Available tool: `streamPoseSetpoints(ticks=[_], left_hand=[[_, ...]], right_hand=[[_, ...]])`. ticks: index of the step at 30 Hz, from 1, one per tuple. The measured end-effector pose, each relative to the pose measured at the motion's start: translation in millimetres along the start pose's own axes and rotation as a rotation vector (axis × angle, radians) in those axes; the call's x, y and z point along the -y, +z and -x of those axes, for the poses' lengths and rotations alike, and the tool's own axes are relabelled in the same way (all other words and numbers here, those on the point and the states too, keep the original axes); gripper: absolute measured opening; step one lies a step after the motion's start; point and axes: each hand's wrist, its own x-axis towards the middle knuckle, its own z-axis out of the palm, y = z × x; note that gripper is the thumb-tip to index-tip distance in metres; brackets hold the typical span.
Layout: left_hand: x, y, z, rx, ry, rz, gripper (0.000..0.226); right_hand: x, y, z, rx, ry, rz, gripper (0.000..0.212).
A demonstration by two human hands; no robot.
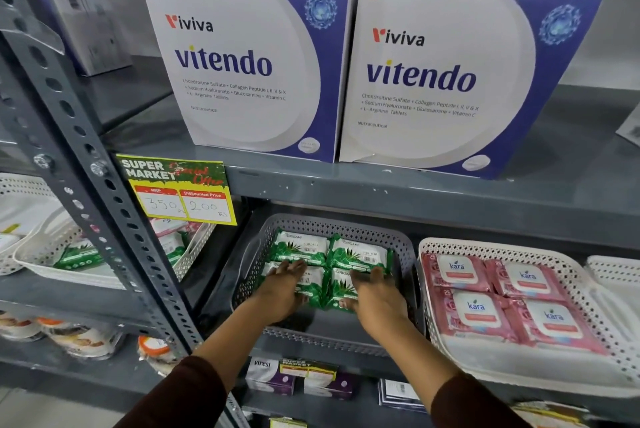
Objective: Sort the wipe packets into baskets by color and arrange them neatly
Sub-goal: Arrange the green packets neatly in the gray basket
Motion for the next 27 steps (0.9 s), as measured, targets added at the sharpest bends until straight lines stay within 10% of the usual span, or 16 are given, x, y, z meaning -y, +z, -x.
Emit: streamPoseSetpoints(ticks=[19, 27], left_hand=[[-21.1, -7.1, -19.4, 0.019, -0.072, -0.072, 0.065], [-209.4, 23.4, -33.1, -0.214, 0.456, 0.1, 0.059]], right_hand=[[-22.5, 17.0, -31.6, 0.044, -0.035, -0.277, 0.077], [-169.1, -10.8, 16.8, -0.322, 0.068, -0.294, 0.059]])
